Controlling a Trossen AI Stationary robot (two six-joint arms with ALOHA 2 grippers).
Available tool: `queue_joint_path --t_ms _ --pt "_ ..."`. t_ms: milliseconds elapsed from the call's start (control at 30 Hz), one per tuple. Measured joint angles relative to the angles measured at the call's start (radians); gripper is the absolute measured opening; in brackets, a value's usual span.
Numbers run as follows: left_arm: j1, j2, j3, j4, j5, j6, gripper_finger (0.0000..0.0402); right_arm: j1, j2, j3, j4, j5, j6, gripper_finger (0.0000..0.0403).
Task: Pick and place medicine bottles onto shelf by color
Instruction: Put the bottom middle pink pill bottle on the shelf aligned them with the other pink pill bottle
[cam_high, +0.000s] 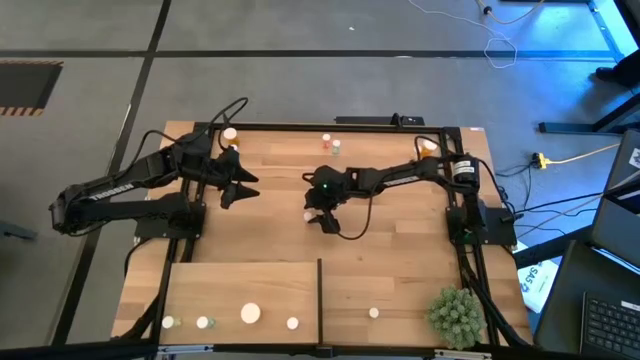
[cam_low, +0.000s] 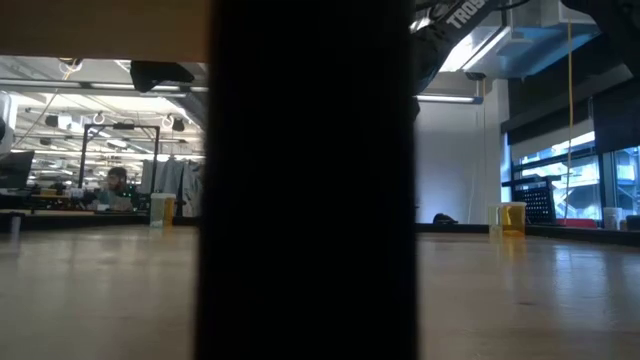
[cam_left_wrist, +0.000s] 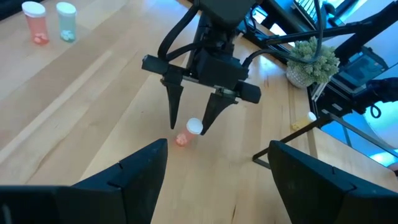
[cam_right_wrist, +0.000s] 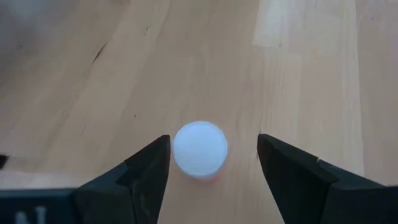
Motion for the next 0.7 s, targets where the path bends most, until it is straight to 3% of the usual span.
queue_joint_path --t_ms 700 --pt "0.0 0.0 0.0 0.0 0.0 0.0 0.0273 0.0 0.001 -0.001 -0.002 0.0 0.022 0.0155"
